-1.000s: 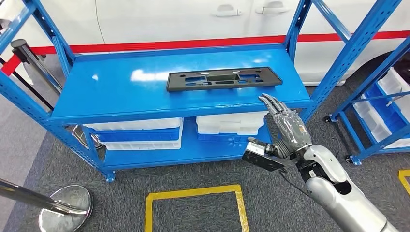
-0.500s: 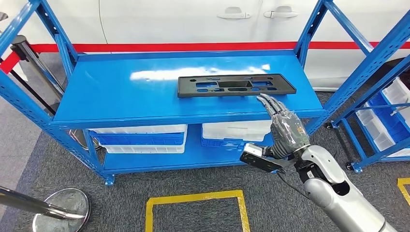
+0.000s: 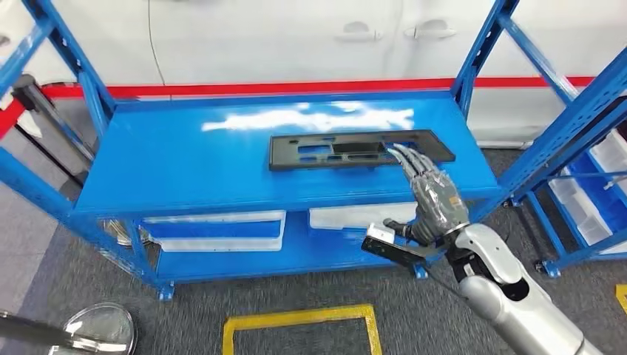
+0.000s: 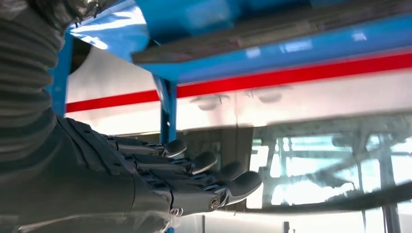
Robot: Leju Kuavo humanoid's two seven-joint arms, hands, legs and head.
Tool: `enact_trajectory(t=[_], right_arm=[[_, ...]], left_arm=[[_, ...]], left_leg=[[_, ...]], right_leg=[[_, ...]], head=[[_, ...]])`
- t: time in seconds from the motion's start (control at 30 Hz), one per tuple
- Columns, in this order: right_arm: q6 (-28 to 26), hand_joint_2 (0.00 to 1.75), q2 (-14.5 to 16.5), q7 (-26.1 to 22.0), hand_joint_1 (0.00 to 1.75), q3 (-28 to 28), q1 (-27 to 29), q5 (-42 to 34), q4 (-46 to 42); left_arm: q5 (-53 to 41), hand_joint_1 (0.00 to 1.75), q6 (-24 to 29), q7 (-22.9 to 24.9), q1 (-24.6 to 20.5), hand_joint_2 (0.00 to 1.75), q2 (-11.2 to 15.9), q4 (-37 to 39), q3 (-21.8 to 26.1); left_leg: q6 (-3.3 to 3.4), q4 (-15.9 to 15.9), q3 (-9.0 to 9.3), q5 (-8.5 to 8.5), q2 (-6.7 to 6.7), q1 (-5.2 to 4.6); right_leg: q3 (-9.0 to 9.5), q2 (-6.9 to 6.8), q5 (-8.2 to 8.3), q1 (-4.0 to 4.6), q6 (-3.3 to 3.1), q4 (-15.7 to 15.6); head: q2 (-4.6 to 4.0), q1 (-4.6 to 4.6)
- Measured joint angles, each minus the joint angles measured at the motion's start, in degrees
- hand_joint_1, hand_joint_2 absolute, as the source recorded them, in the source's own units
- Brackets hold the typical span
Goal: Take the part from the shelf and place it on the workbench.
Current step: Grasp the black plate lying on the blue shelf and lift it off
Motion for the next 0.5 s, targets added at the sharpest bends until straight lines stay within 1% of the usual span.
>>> enact_trajectory(t=[0.03, 0.07, 0.1, 0.13, 0.17, 0.2, 0.23, 0.27, 0.3, 0.33, 0.37, 0.4, 0.43, 0.47, 0.5], right_arm=[[0.0, 1.75, 0.1, 0.0, 0.00, 0.0, -0.1, 0.1, 0.1], [-0.1, 1.75, 0.3, 0.1, 0.00, 0.1, -0.1, 0.3, 0.2], [-0.1, 1.75, 0.4, 0.2, 0.00, 0.2, -0.1, 0.6, 0.4], [-0.1, 1.75, 0.5, 0.3, 0.00, 0.3, -0.1, 0.9, 0.6], [-0.2, 1.75, 0.6, 0.5, 0.00, 0.4, -0.1, 1.4, 0.9], [-0.3, 1.75, 0.6, 0.7, 0.00, 0.5, -0.1, 2.1, 1.3], [-0.5, 1.75, 0.7, 0.8, 0.00, 0.5, -0.1, 2.8, 1.8], [-0.6, 1.75, 0.7, 1.0, 0.00, 0.7, -0.1, 3.4, 2.5], [-0.8, 1.75, 0.8, 1.2, 0.00, 0.8, -0.1, 4.0, 3.4], [-1.0, 1.75, 0.8, 1.3, 0.00, 0.9, -0.1, 4.3, 4.3], [-1.2, 1.75, 0.8, 1.4, 0.00, 1.0, -0.1, 4.6, 5.2], [-1.3, 1.75, 0.9, 1.4, 0.00, 1.1, -0.1, 4.8, 6.1], [-1.5, 1.75, 0.9, 1.5, 0.00, 1.2, 0.0, 5.0, 6.9], [-1.6, 1.75, 0.9, 1.5, 0.00, 1.2, -0.1, 5.1, 7.7], [-1.7, 1.75, 0.9, 1.6, 0.00, 1.2, -0.1, 5.3, 8.4]], left_arm=[[0.0, 0.00, 0.0, 0.0, -0.1, 0.00, 0.1, 0.0, 0.0], [0.0, 0.00, 0.0, 0.1, -0.1, 0.00, 0.2, 0.0, 0.0], [0.0, 0.00, 0.1, 0.1, -0.1, 0.00, 0.3, 0.0, 0.0], [0.0, 0.00, 0.1, 0.1, 0.0, 0.00, 0.4, 0.0, 0.0], [0.0, 0.00, 0.1, 0.1, 0.1, 0.00, 0.4, 0.0, -0.1], [0.0, 0.00, 0.0, 0.1, 0.2, 0.00, 0.5, 0.0, -0.2], [0.0, 0.00, 0.0, 0.0, 0.2, 0.00, 0.5, 0.0, -0.2], [0.1, 0.00, 0.0, 0.0, 0.3, 0.00, 0.4, 0.0, -0.3], [0.1, 0.00, 0.0, -0.1, 0.2, 0.00, 0.4, 0.0, -0.5], [0.1, 0.00, -0.1, -0.2, 0.2, 0.00, 0.5, 0.0, -0.7], [0.1, 0.00, -0.1, -0.3, 0.2, 0.00, 0.5, 0.0, -0.9], [0.1, 0.00, -0.1, -0.3, 0.2, 0.00, 0.7, 0.0, -1.1], [0.1, 0.00, -0.1, -0.3, 0.3, 0.00, 0.7, 0.0, -1.2], [0.2, 0.00, -0.1, -0.3, 0.4, 0.00, 0.8, 0.0, -1.3], [0.2, 0.00, -0.1, -0.3, 0.3, 0.00, 0.8, 0.0, -1.4]], left_leg=[[-0.30, 2.9, -1.77, -1.08, 0.01, 0.13], [-0.66, 6.1, -4.00, -2.38, 0.02, 0.35], [-1.11, 8.5, -6.03, -3.29, 0.03, 0.59], [-1.67, 9.3, -7.38, -3.24, 0.05, 0.88], [-2.32, 8.4, -7.85, -1.97, 0.07, 1.22], [-3.02, 5.6, -7.45, 0.52, 0.12, 1.66], [-3.74, 2.5, -6.63, 3.08, 0.12, 2.07], [-4.18, 0.0, -6.16, 4.52, 0.05, 2.27], [-3.86, -1.4, -5.84, 5.13, 0.08, 2.32], [-3.12, -1.5, -5.94, 4.81, 0.01, 2.20], [-2.07, -1.1, -6.18, 4.21, -0.01, 2.03], [-1.02, -0.9, -5.94, 4.16, 0.04, 1.98], [-0.47, -0.9, -5.69, 4.08, -0.04, 1.95], [-0.08, -0.9, -5.31, 3.91, -0.04, 1.91], [0.23, -1.0, -4.93, 3.77, -0.06, 1.85]], right_leg=[[0.52, -0.02, -0.19, -0.11, 0.10, -0.3], [0.83, -0.05, -0.48, -0.28, 0.30, -0.3], [1.11, -0.03, -0.85, -0.52, 0.67, -0.3], [1.44, 0.03, -1.31, -0.85, 1.14, -0.1], [1.82, 0.10, -1.88, -1.28, 1.69, 0.2], [2.22, 0.16, -2.58, -1.76, 2.32, 0.7], [2.57, 0.17, -3.41, -2.24, 2.99, 1.4], [2.72, 0.20, -4.21, -2.52, 3.66, 2.2], [2.59, 0.23, -4.95, -2.61, 4.28, 2.9], [2.43, 0.24, -5.54, -2.58, 4.76, 3.6], [2.34, 0.28, -5.97, -2.49, 5.14, 4.1], [2.32, 0.27, -6.28, -2.49, 5.39, 4.3], [2.31, 0.25, -6.47, -2.57, 5.55, 4.9], [1.73, 0.24, -6.83, -2.66, 5.68, 6.2], [0.45, 0.22, -7.44, -2.70, 5.79, 8.5]], head=[[-0.01, -0.04], [-0.01, -0.07], [-0.01, -0.07], [-0.01, -0.08], [-0.01, -0.09], [-0.01, -0.08], [-0.01, -0.08], [-0.01, -0.22], [0.01, -0.39], [0.01, -0.47], [0.02, -0.56], [0.02, -0.52], [0.01, -0.43], [0.01, -0.44], [0.01, -0.44]])
